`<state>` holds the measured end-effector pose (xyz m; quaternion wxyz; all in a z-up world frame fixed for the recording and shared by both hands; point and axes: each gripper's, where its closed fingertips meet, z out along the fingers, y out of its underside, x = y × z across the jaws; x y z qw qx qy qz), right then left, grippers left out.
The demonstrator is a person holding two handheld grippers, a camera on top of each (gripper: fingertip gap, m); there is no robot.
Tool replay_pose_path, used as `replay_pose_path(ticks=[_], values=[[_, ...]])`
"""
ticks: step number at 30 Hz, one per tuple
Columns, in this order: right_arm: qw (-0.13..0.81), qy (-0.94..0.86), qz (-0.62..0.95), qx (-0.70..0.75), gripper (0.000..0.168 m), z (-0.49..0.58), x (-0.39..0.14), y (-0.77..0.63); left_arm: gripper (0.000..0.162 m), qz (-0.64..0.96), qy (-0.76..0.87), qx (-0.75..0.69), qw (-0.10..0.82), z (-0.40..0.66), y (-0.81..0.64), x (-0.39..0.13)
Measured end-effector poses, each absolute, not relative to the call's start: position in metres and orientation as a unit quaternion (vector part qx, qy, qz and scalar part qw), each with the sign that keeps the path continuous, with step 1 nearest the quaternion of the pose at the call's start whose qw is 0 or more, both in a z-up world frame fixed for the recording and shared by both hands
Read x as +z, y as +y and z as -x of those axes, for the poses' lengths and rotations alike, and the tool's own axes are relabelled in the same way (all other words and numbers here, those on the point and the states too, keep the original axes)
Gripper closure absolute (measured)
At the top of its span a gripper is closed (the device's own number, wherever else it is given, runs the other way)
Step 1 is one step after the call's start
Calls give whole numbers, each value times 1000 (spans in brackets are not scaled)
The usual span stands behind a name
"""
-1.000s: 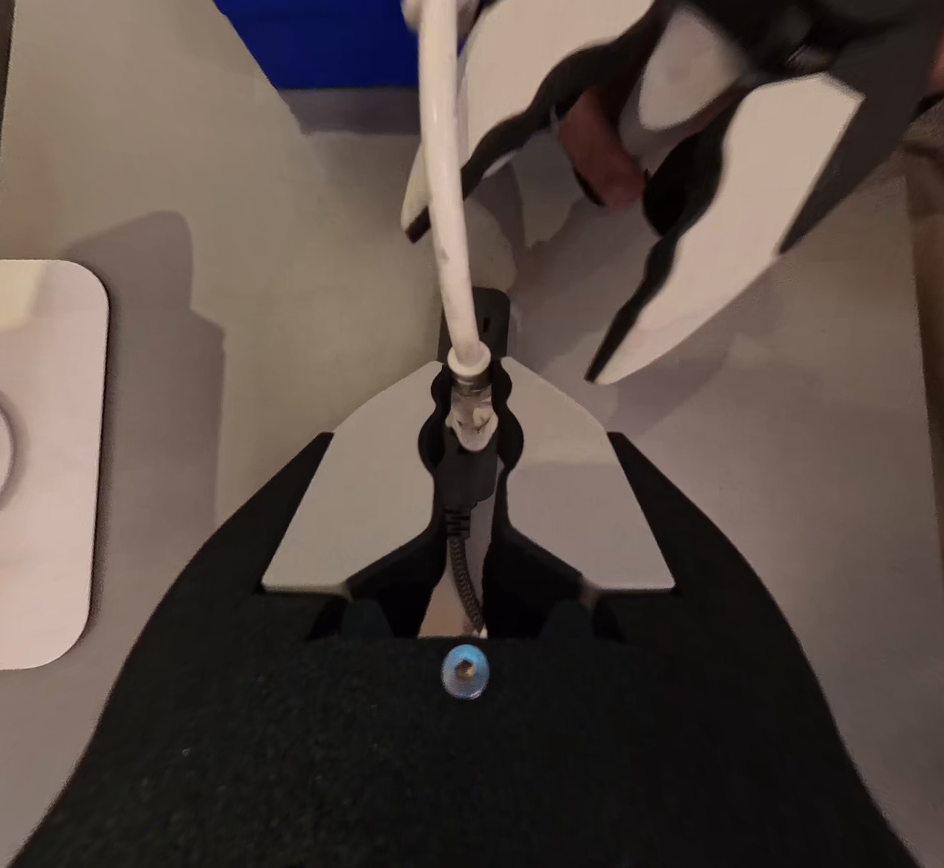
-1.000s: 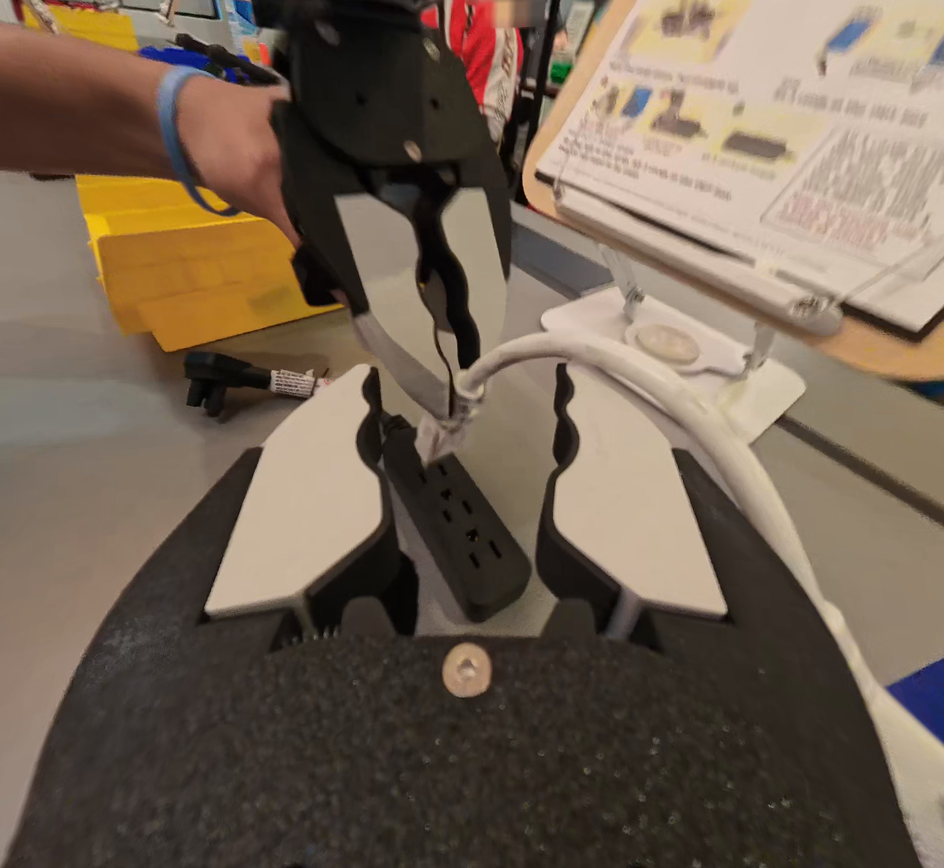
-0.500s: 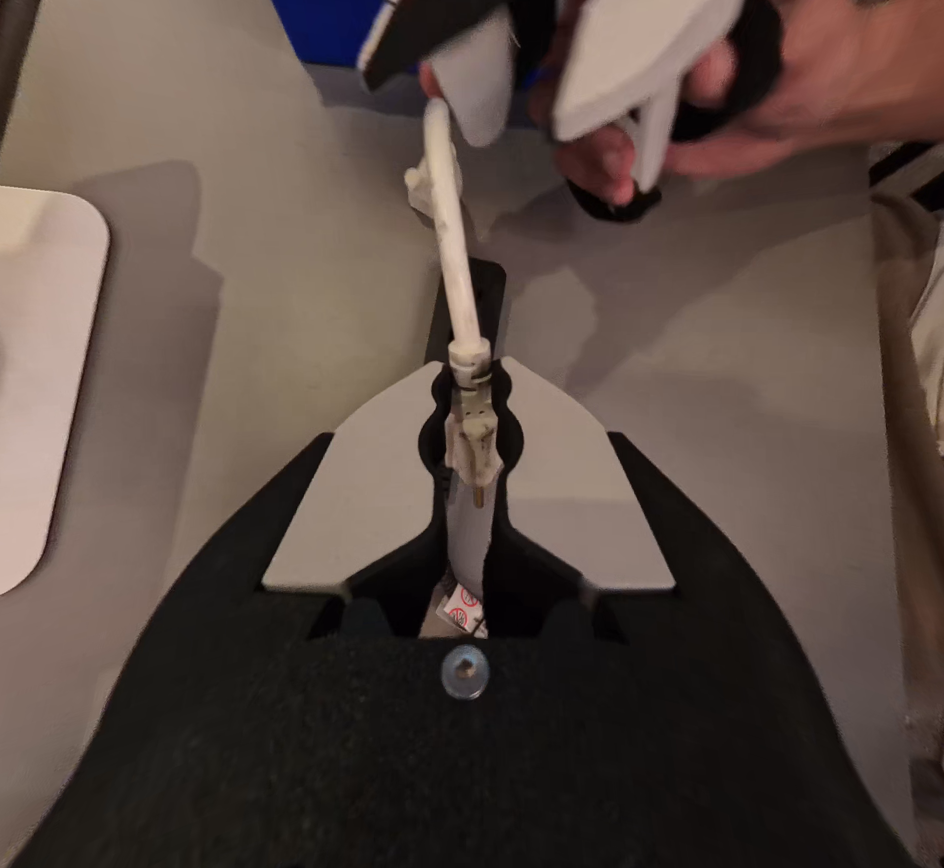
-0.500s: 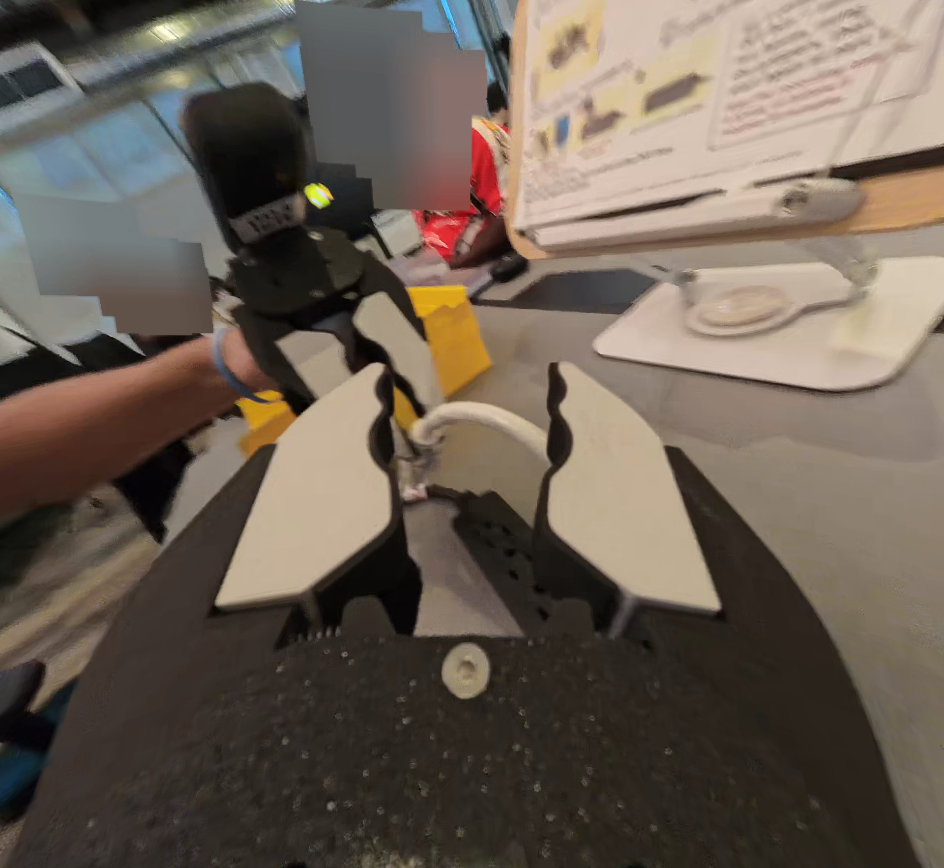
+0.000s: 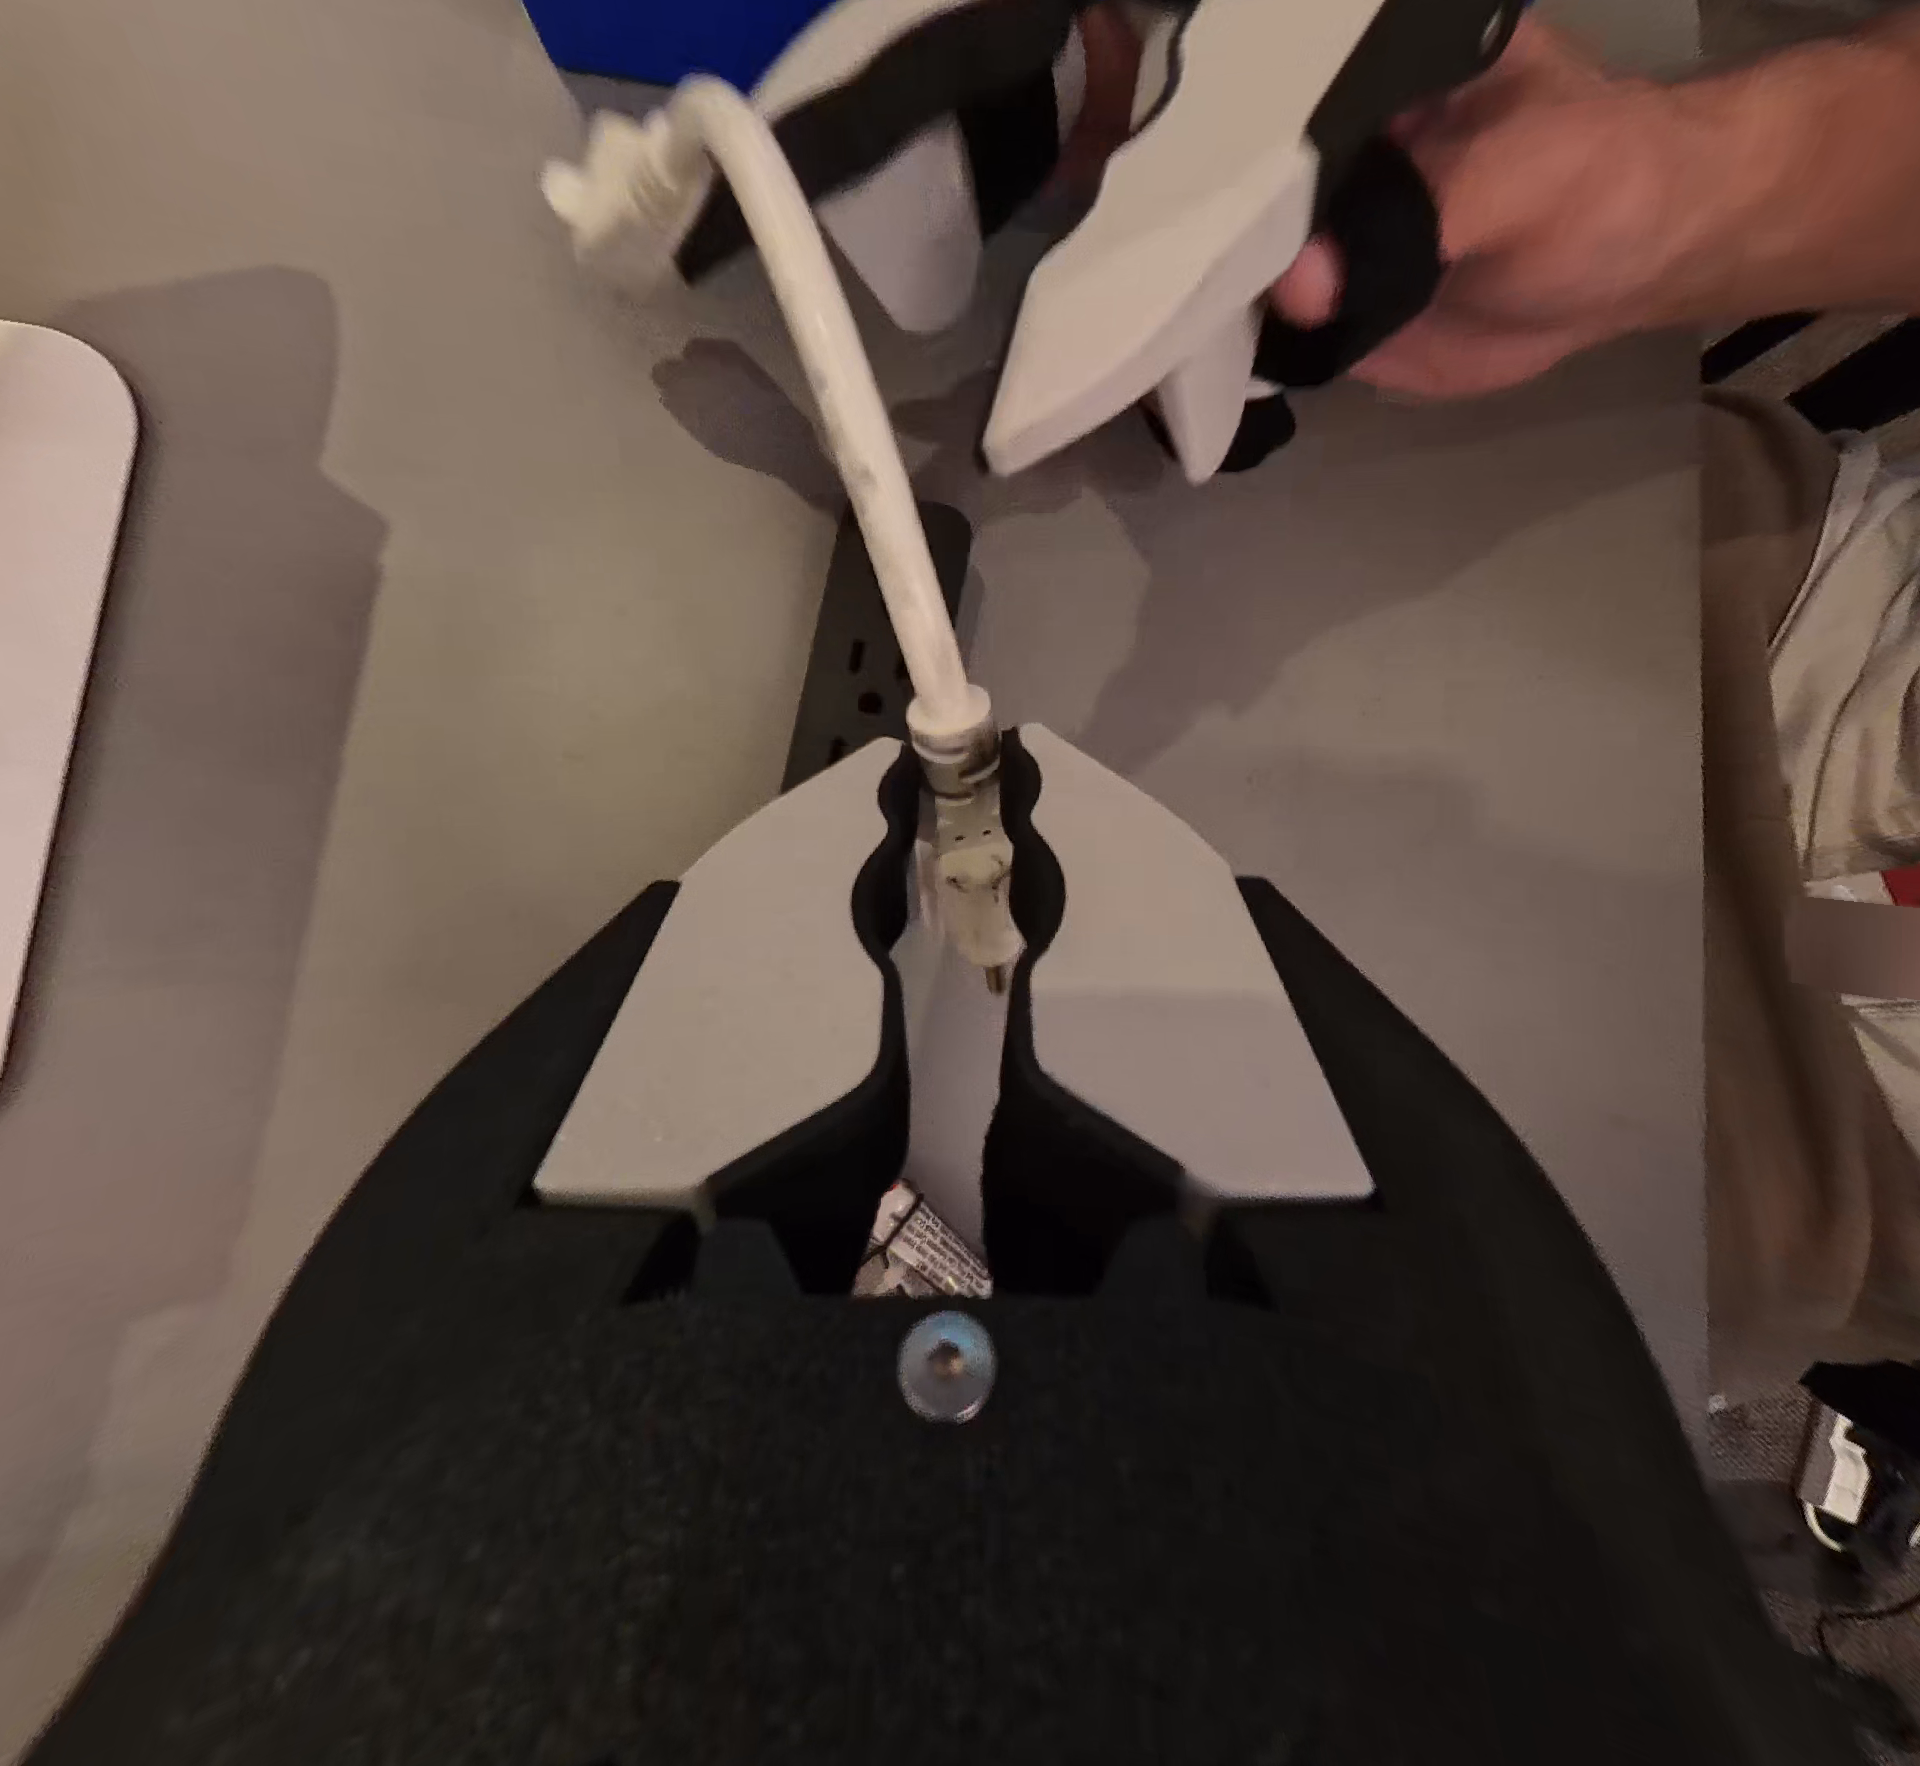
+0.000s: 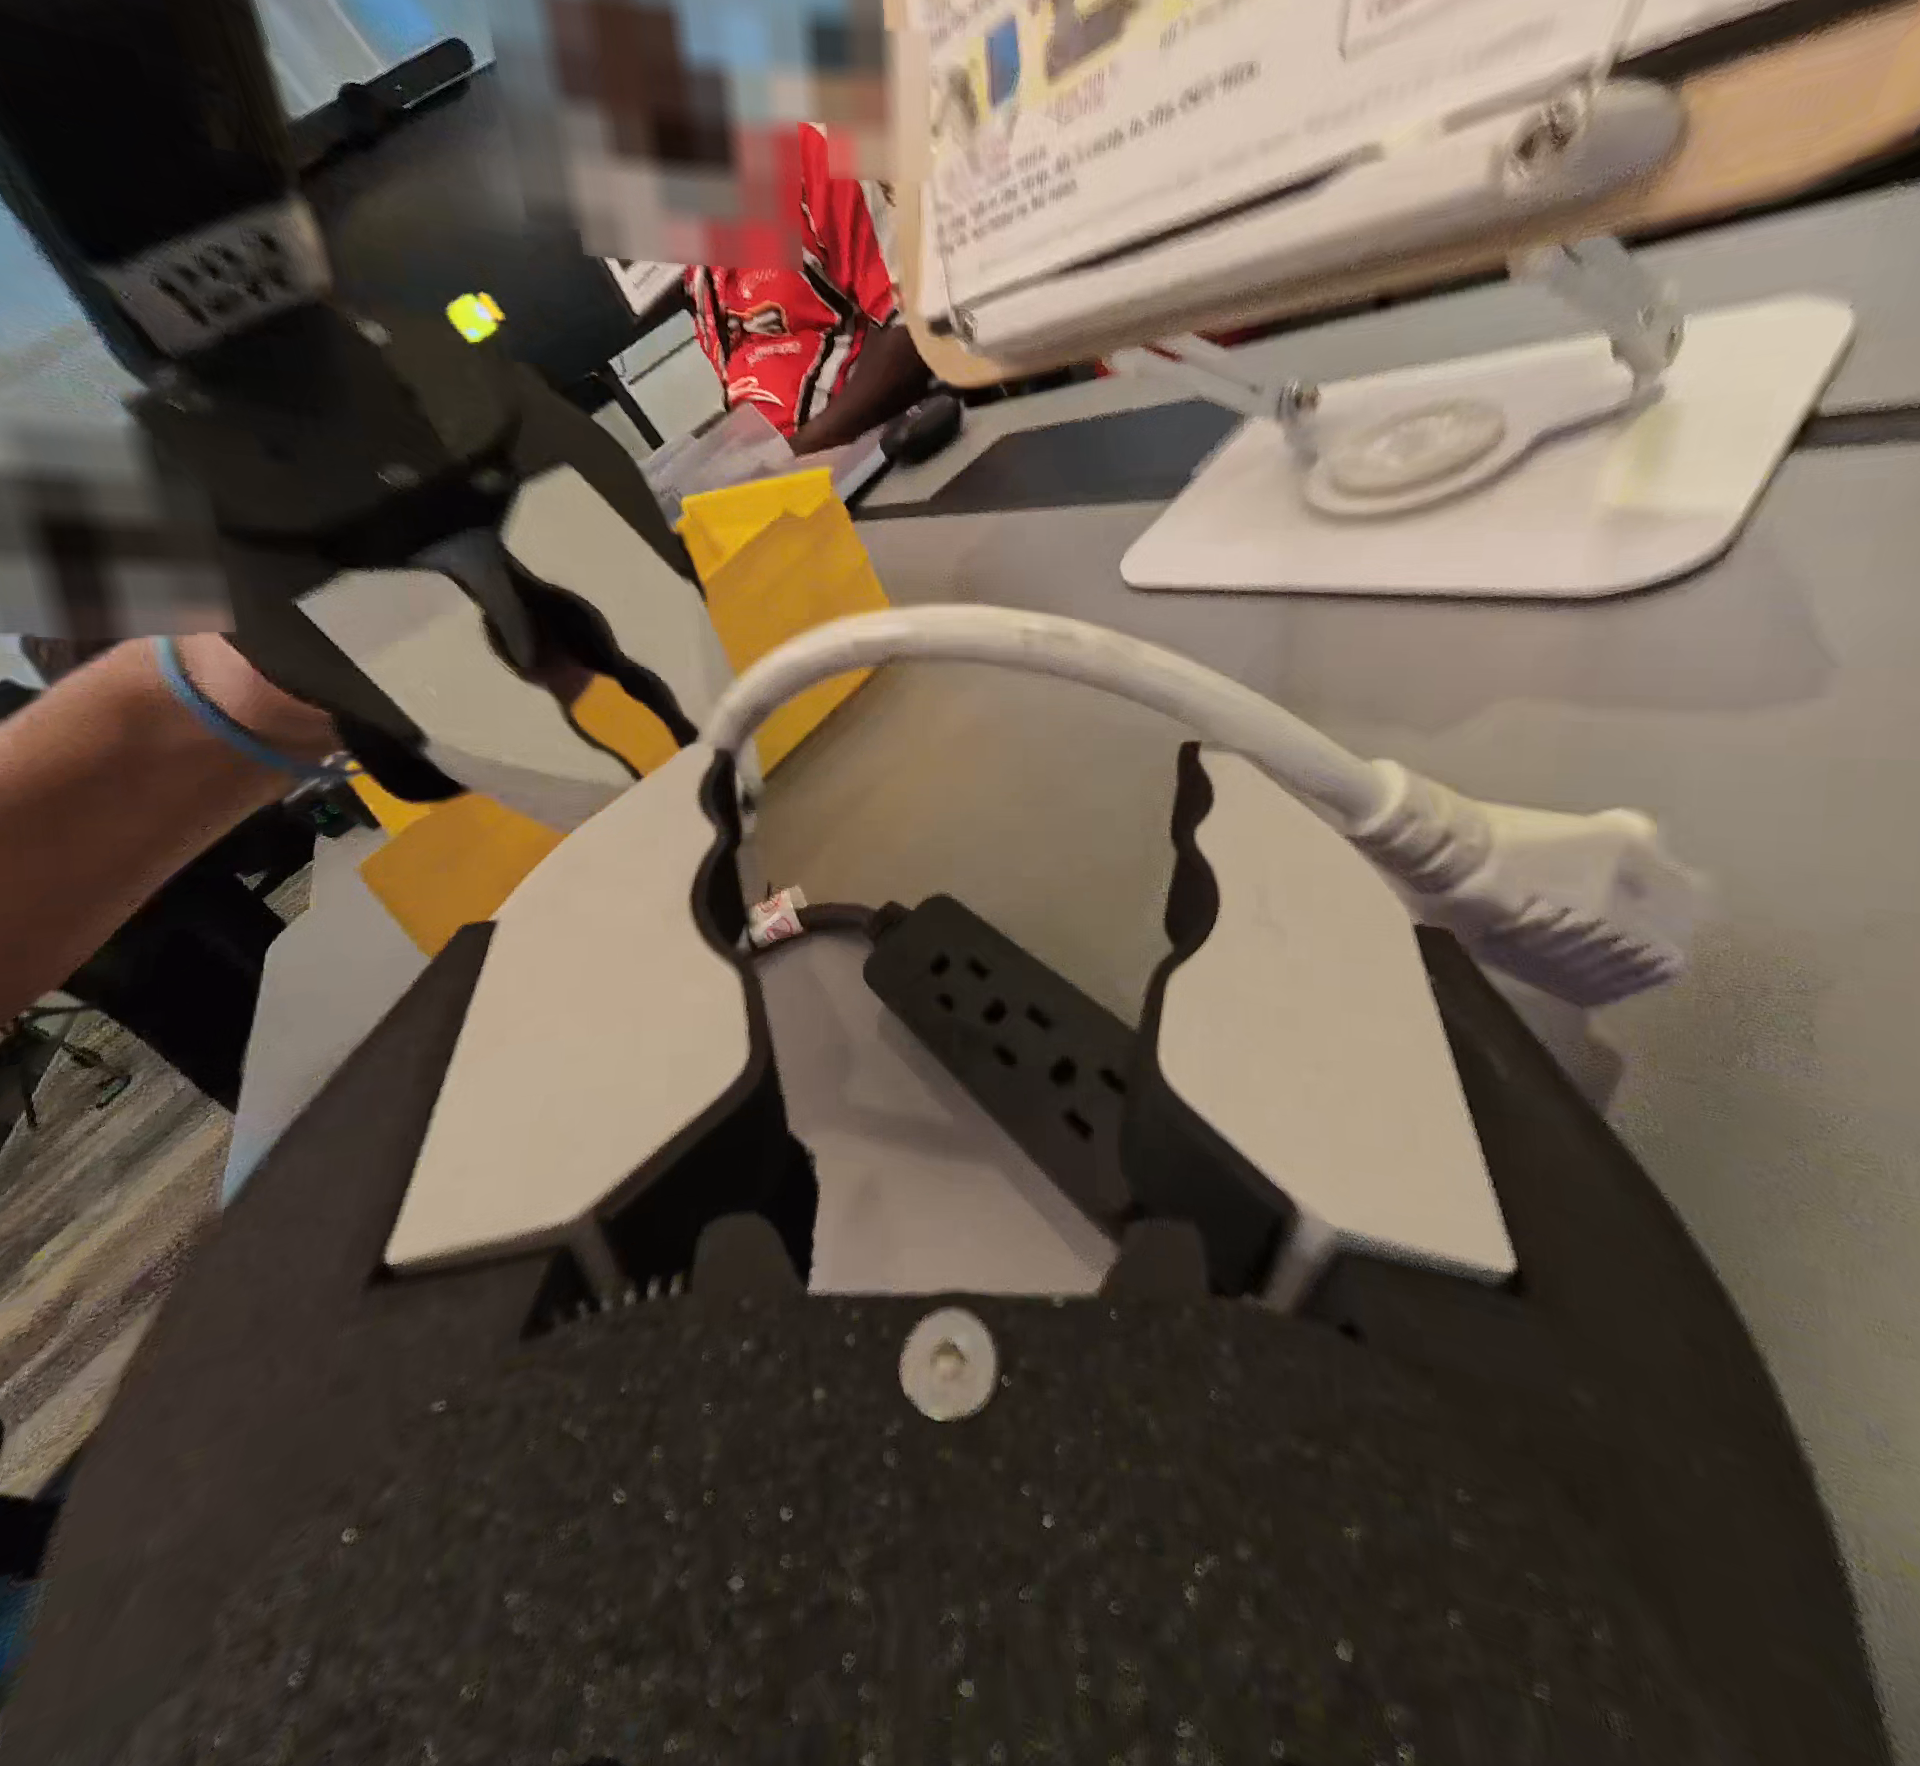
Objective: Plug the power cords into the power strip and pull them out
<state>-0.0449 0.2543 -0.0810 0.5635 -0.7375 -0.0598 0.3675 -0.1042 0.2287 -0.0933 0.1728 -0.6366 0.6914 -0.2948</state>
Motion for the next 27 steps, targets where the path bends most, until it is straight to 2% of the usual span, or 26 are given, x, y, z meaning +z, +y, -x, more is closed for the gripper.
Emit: replay_pose_path(ticks=[3, 8, 27], values=[[610, -79, 679, 402, 86, 53, -42, 249, 147, 632, 695, -301, 164, 104, 223, -98], [619, -70, 568, 537, 101, 64, 5, 232, 148, 611, 718, -280, 181, 99, 220, -99], [607, -144, 617, 480, 104, 71, -13, 228, 148, 596, 759, -201, 166, 98, 243, -116]])
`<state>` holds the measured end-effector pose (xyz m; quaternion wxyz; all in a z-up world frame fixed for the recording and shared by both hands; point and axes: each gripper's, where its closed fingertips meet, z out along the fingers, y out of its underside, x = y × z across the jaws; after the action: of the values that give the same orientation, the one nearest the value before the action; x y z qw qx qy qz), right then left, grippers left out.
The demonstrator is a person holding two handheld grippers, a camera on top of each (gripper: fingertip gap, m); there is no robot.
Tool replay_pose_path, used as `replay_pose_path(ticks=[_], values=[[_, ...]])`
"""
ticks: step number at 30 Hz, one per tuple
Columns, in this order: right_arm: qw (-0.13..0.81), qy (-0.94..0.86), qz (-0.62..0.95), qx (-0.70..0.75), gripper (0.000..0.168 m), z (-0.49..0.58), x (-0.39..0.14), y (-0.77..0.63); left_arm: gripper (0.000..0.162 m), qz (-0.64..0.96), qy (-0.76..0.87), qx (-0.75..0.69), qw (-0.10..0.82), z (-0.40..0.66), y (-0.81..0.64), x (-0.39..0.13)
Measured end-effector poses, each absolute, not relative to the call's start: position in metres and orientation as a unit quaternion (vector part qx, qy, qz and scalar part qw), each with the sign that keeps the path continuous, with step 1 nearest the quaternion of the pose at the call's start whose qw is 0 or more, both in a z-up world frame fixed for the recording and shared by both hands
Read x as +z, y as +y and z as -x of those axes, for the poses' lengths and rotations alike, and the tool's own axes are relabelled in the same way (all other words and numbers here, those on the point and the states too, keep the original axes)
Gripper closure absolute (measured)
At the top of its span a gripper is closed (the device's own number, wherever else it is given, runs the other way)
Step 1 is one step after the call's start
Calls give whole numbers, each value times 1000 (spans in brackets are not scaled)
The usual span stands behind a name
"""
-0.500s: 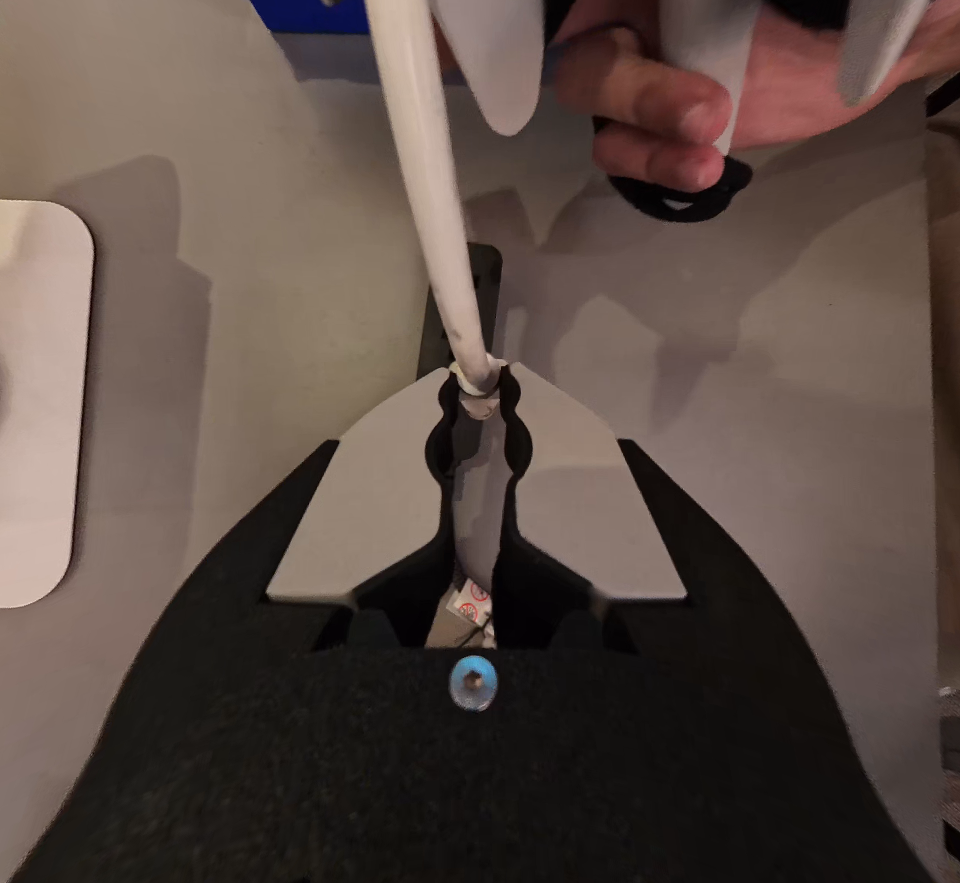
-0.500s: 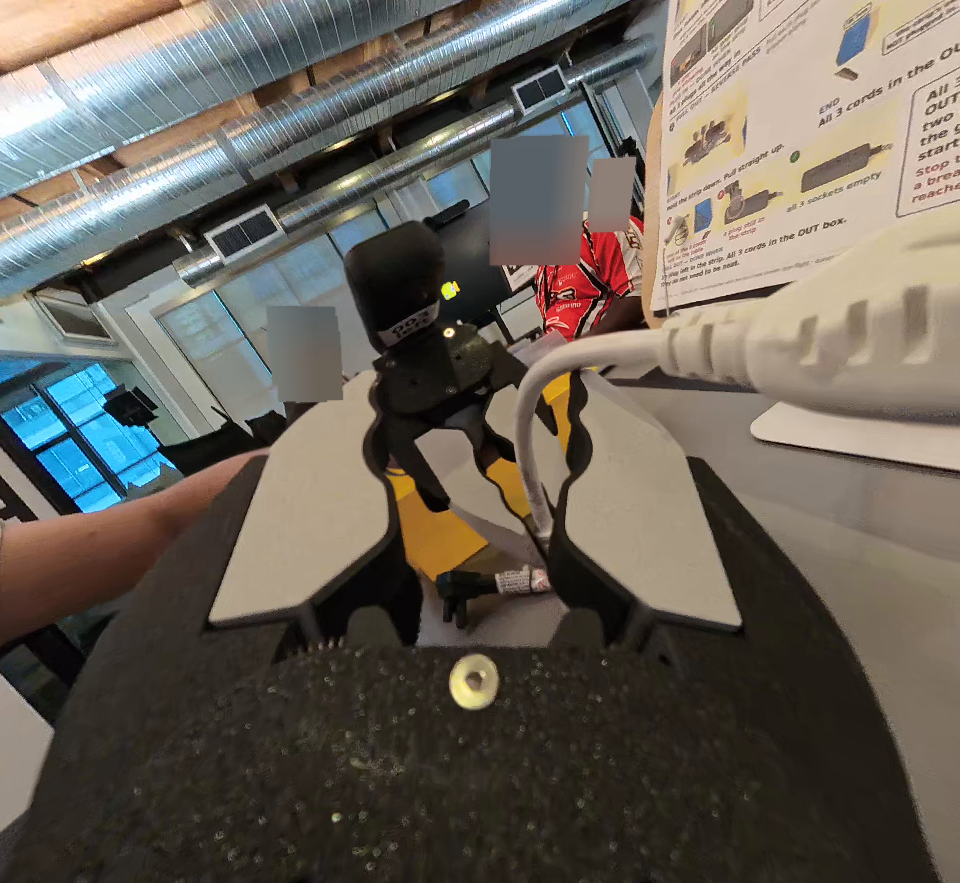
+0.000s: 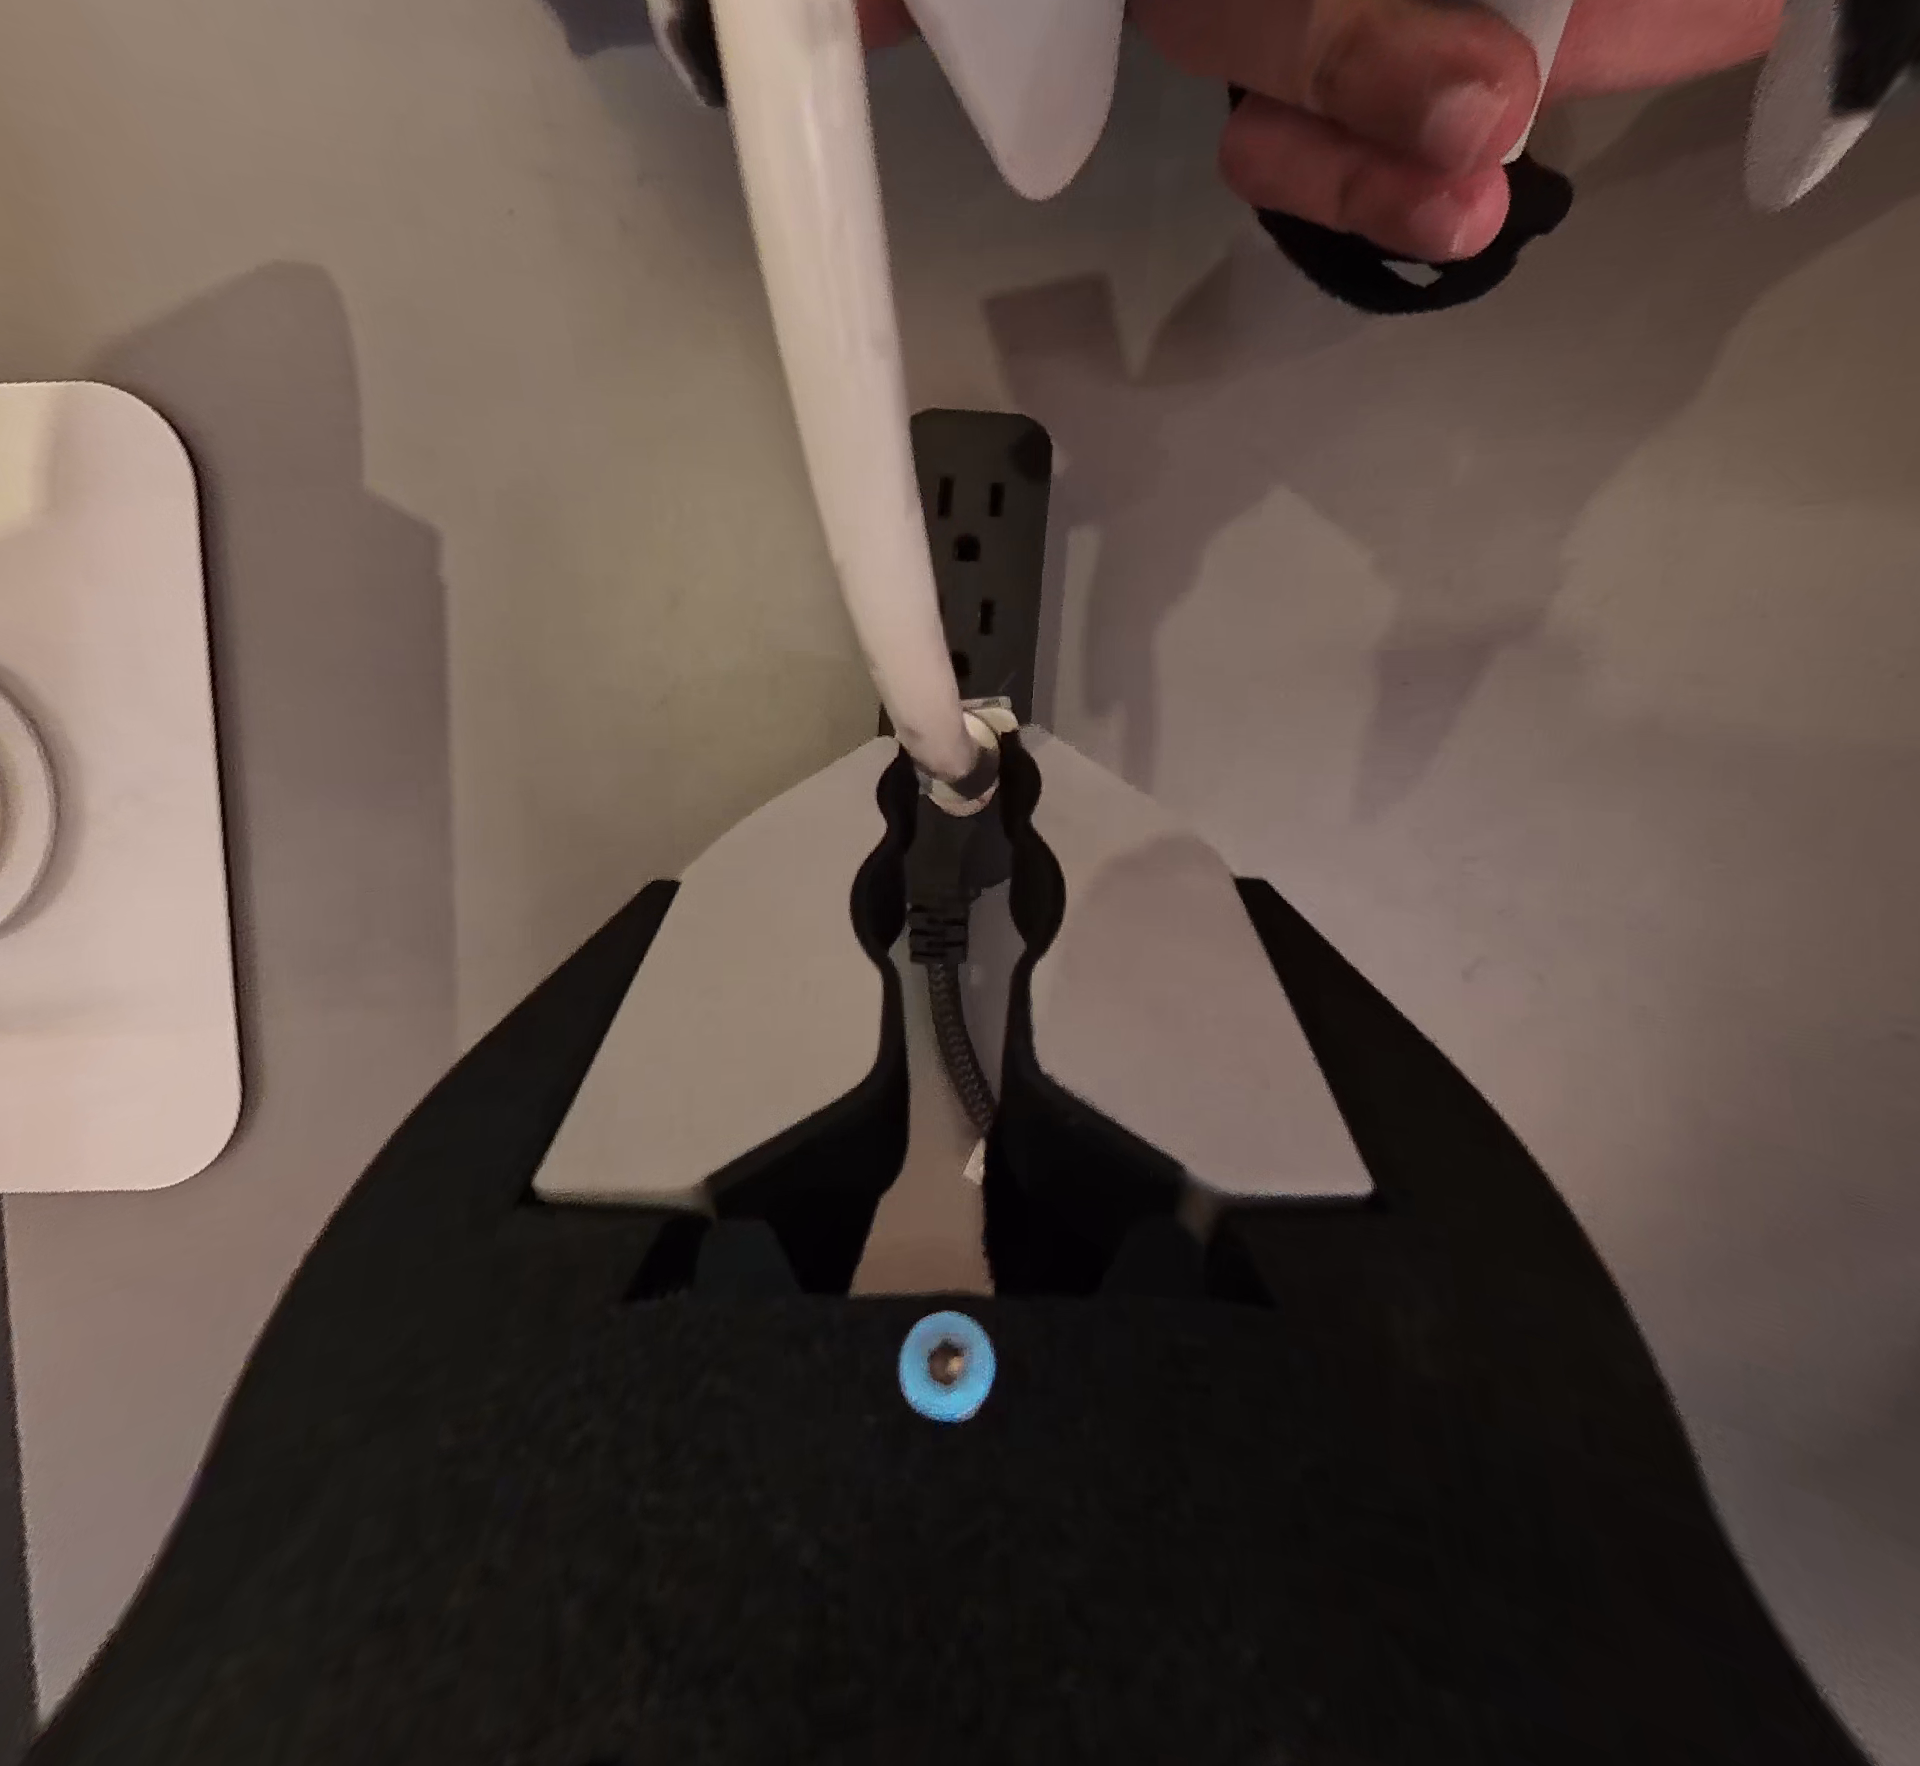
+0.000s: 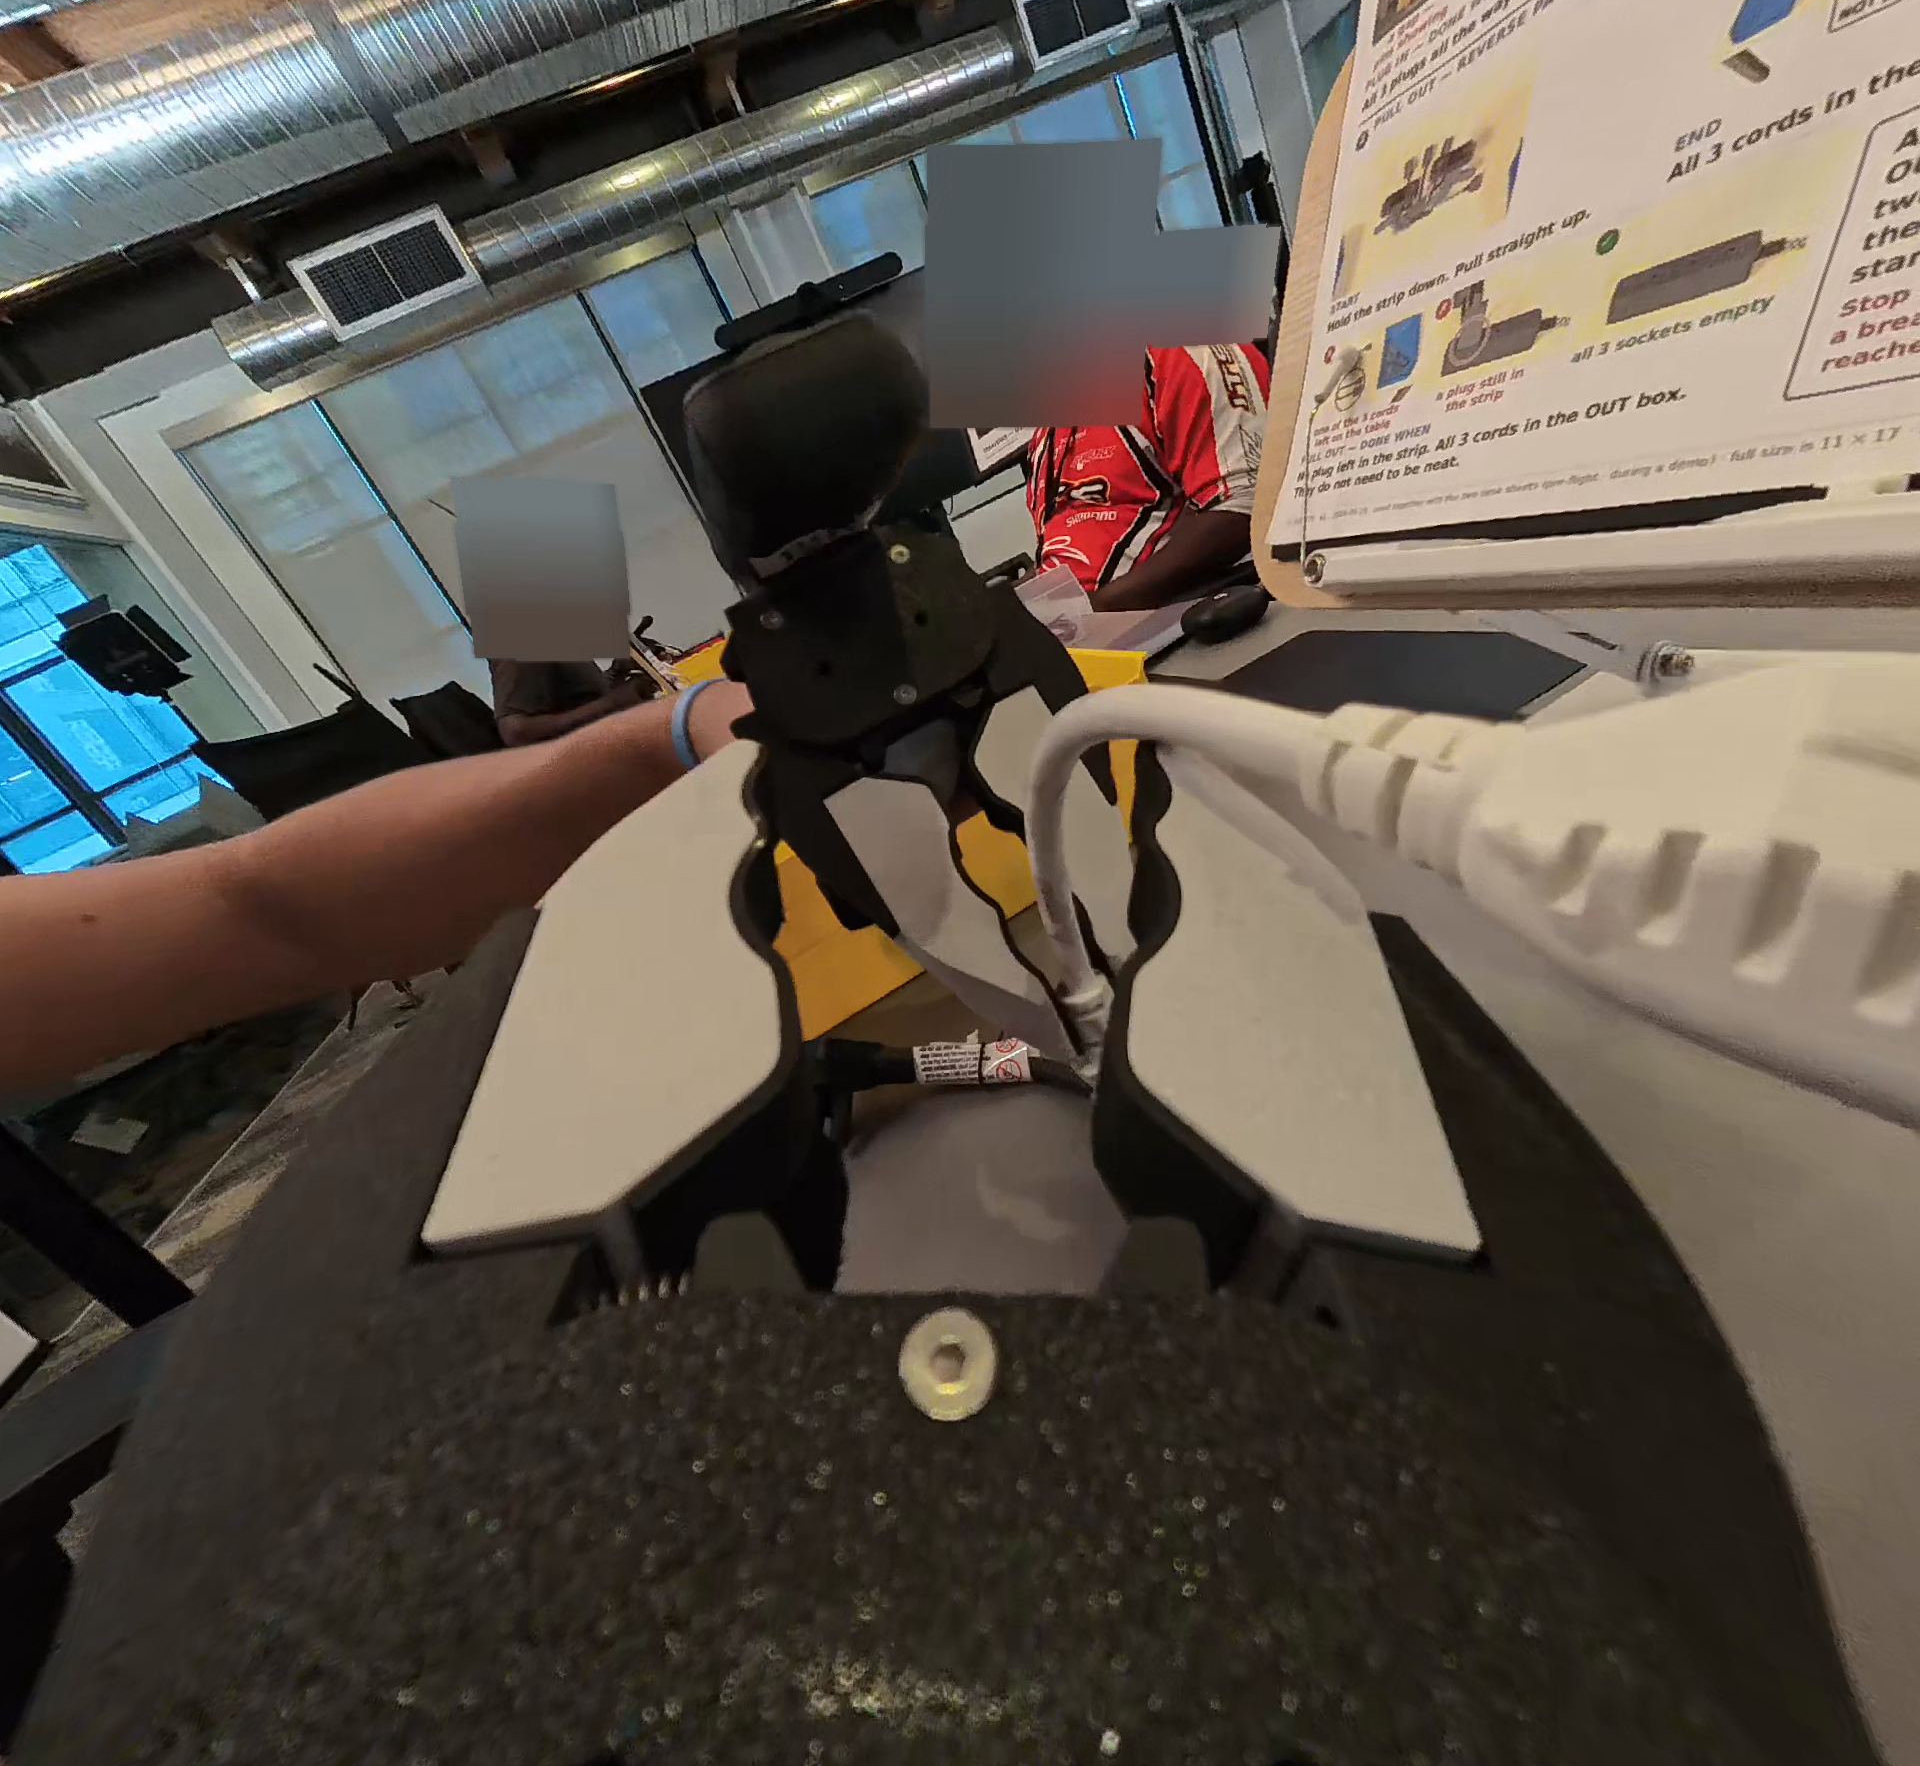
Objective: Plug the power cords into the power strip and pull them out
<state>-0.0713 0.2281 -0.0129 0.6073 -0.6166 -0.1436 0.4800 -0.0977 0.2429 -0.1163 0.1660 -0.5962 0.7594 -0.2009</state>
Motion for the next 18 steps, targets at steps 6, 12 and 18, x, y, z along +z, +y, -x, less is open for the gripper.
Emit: replay_pose_path(ticks=[6, 12, 18], values=[[600, -144, 625, 477, 103, 72, -21, 228, 147, 598, 763, -187, 157, 99, 245, -123], [596, -162, 655, 435, 107, 70, -35, 232, 147, 599, 763, -195, 143, 97, 245, -129], [552, -204, 728, 351, 113, 71, -79, 241, 147, 592, 765, -202, 152, 94, 244, -131]])
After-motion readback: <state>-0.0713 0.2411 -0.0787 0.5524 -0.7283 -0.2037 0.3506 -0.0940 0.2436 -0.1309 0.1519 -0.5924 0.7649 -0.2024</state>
